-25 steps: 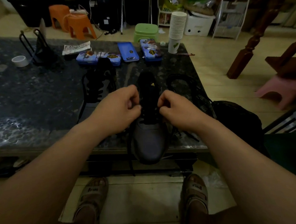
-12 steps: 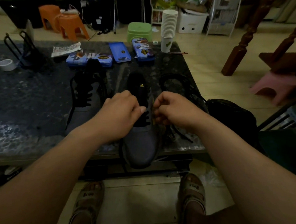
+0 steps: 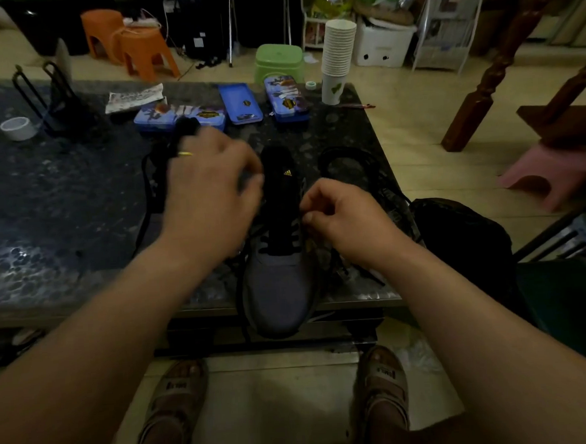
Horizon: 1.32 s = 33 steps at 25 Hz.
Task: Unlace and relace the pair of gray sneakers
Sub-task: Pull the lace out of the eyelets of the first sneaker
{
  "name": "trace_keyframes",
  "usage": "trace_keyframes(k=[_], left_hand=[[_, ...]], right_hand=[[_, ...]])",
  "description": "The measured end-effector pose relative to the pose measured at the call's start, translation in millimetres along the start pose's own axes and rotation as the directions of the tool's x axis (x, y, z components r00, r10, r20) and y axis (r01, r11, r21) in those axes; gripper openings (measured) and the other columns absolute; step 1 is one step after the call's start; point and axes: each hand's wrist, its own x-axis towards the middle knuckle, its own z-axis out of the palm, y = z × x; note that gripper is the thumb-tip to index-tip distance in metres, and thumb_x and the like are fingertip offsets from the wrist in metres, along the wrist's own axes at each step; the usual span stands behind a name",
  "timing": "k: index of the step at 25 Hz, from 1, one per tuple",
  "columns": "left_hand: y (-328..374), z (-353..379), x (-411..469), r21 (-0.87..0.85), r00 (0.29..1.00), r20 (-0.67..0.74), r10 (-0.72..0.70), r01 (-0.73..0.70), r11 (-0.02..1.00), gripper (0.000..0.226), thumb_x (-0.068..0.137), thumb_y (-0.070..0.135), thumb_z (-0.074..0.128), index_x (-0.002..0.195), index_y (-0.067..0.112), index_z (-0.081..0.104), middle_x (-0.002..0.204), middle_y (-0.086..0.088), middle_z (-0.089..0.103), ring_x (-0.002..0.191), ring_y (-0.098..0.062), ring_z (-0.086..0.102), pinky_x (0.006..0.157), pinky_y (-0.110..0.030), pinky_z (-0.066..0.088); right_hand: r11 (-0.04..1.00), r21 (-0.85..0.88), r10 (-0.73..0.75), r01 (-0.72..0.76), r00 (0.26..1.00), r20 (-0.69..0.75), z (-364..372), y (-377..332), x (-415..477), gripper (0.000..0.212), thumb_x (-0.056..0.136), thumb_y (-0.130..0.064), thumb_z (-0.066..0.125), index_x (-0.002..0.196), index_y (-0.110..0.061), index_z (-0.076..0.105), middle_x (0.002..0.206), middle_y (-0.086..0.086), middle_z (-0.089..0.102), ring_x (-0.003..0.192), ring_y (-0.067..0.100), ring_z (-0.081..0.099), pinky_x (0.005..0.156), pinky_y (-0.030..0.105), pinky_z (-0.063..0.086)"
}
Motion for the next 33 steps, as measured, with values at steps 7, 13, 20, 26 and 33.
trace_keyframes(k=[7, 13, 20, 26, 33], left_hand=[[30, 22, -12, 0.112, 0.931, 0.365, 0.004, -0.048, 0.992, 0.021, 0.098, 0.052, 0.058, 0.095, 0.033, 0.063, 0.096, 0.008, 0.044, 0.099, -0.019, 0.052, 0.081, -0.039, 0.034], [32, 30, -14, 0.031, 0.933, 0.331, 0.14, -0.159, 0.987, 0.021, 0.099, 0.032, 0.058, 0.084, 0.027, 0.044, 0.091, 0.008, 0.042, 0.085, -0.017, 0.049, 0.075, -0.038, 0.033], [3, 26, -5, -0.254, 0.762, 0.647, -0.028, 0.251, 0.934, 0.035, 0.093, 0.048, 0.069, 0.072, 0.02, 0.063, 0.085, 0.004, 0.055, 0.073, -0.009, 0.055, 0.075, -0.035, 0.048], [13, 27, -12, -0.437, 0.781, 0.622, -0.063, 0.413, 0.799, 0.027, 0.094, 0.033, 0.074, 0.072, 0.018, 0.069, 0.08, -0.005, 0.065, 0.071, -0.012, 0.057, 0.071, -0.034, 0.048], [1, 16, -12, -0.475, 0.705, 0.708, -0.039, 0.516, 0.713, 0.026, 0.099, 0.033, 0.067, 0.079, 0.017, 0.072, 0.081, -0.004, 0.063, 0.079, -0.02, 0.055, 0.078, -0.036, 0.041]], right_hand=[[0.926, 0.262, 0.261, -0.273, 0.962, 0.081, -1, -5, 8, 0.031, 0.102, -0.04, 0.062, 0.099, -0.011, 0.069, 0.085, 0.007, 0.077, 0.079, 0.023, 0.076, 0.067, 0.035, 0.061], [0.979, -0.068, 0.191, -0.192, 0.981, -0.027, 11, -6, 23, 0.04, 0.095, -0.056, 0.062, 0.084, -0.018, 0.064, 0.078, 0.002, 0.072, 0.076, 0.024, 0.069, 0.074, 0.048, 0.06], [0.973, -0.146, 0.168, -0.176, 0.984, -0.064, 21, -6, 25, 0.039, 0.095, -0.054, 0.064, 0.079, -0.02, 0.056, 0.079, 0.0, 0.065, 0.079, 0.023, 0.064, 0.071, 0.041, 0.052], [0.907, 0.26, 0.315, -0.331, 0.943, 0.103, 13, 2, 12, 0.021, 0.101, -0.022, 0.067, 0.102, -0.001, 0.065, 0.09, 0.02, 0.074, 0.077, 0.029, 0.071, 0.078, 0.049, 0.061], [0.853, 0.353, 0.361, -0.385, 0.923, 0.134, 11, -2, 0, 0.009, 0.102, -0.014, 0.063, 0.099, -0.006, 0.062, 0.08, 0.008, 0.068, 0.07, 0.018, 0.065, 0.063, 0.03, 0.056]])
